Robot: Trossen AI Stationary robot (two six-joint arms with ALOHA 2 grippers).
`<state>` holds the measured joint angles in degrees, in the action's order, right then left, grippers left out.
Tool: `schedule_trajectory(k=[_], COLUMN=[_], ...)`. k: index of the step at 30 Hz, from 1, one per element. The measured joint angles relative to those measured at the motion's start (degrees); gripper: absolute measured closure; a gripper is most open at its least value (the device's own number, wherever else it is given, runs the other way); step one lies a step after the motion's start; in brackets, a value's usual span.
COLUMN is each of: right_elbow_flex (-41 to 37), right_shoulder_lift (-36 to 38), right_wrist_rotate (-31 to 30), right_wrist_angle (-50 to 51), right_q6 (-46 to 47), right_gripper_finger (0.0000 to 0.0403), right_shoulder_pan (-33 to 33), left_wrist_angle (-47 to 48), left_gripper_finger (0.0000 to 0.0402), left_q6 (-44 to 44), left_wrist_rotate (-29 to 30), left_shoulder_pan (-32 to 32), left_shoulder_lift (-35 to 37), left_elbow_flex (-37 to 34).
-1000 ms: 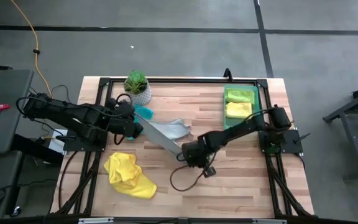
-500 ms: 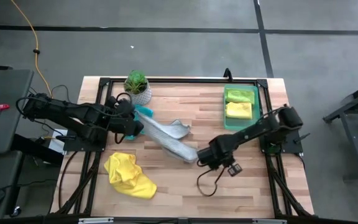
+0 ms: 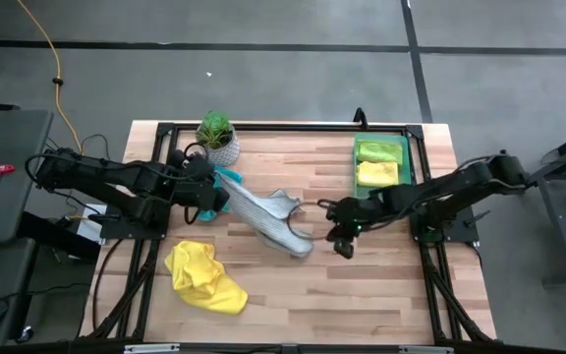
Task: Fold microfiber towels
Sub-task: Fold the gray microfiber cloth
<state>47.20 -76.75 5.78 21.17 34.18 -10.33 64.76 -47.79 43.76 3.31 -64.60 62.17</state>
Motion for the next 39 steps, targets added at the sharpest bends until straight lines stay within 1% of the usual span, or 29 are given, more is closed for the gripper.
schedule_trajectory(k=[2,5,8,10,13,16,19,21,23,25,29,35,39], right_elbow_flex=[-4.3,-8.4,-9.0,-7.7,-4.0,1.0,7.0,10.6,13.7,16.0,18.1,18.1,18.1], right_shoulder_lift=[0.2,-1.2,-4.5,-7.7,-13.2,-18.3,-22.6,-25.2,-27.4,-28.9,-30.6,-30.8,-30.8], right_wrist_rotate=[-1.3,-5.3,-9.8,-11.9,-12.7,-12.7,-13.8,-16.1,-17.4,-17.5,-17.4,-17.5,-16.4], right_wrist_angle=[-7.2,-16.3,-17.7,-17.5,-17.1,-13.6,-5.5,0.6,3.7,4.5,4.9,10.1,10.8], right_q6=[5.8,14.1,18.7,20.0,21.3,21.1,20.9,19.8,18.9,17.6,17.9,23.4,23.9], right_gripper_finger=[0.0309,0.0259,0.022,0.0207,0.0202,0.0203,0.0203,0.0204,0.0204,0.0204,0.0204,0.0204,0.0205], right_shoulder_pan=[-0.2,-0.3,-0.2,-0.1,-0.2,-0.2,-0.3,-0.6,-0.7,-0.7,-0.7,-0.7,-0.7], left_wrist_angle=[0.0,0.0,0.0,0.0,0.0,0.0,0.0,0.0,0.0,0.0,0.0,0.0,0.0], left_gripper_finger=[0.0401,0.0401,0.0401,0.0401,0.0401,0.0401,0.0401,0.0401,0.0401,0.0401,0.0401,0.0401,0.0401], left_q6=[0.0,0.0,0.0,0.0,0.0,0.0,0.0,0.0,0.0,0.0,0.0,0.0,0.8], left_wrist_rotate=[0.0,-0.2,-0.3,-0.3,-0.3,-0.7,-0.7,-0.8,-0.8,-1.0,-1.2,-1.5,-1.5], left_shoulder_pan=[0.0,0.0,0.0,0.0,0.0,0.0,0.0,0.0,0.0,0.0,0.0,0.0,0.0], left_shoulder_lift=[0.0,0.0,0.0,0.0,0.0,0.0,0.0,0.0,0.0,0.0,0.0,0.0,0.0], left_elbow_flex=[0.0,0.0,0.0,0.0,0.0,0.0,0.0,0.0,0.0,0.0,0.0,0.0,0.0])
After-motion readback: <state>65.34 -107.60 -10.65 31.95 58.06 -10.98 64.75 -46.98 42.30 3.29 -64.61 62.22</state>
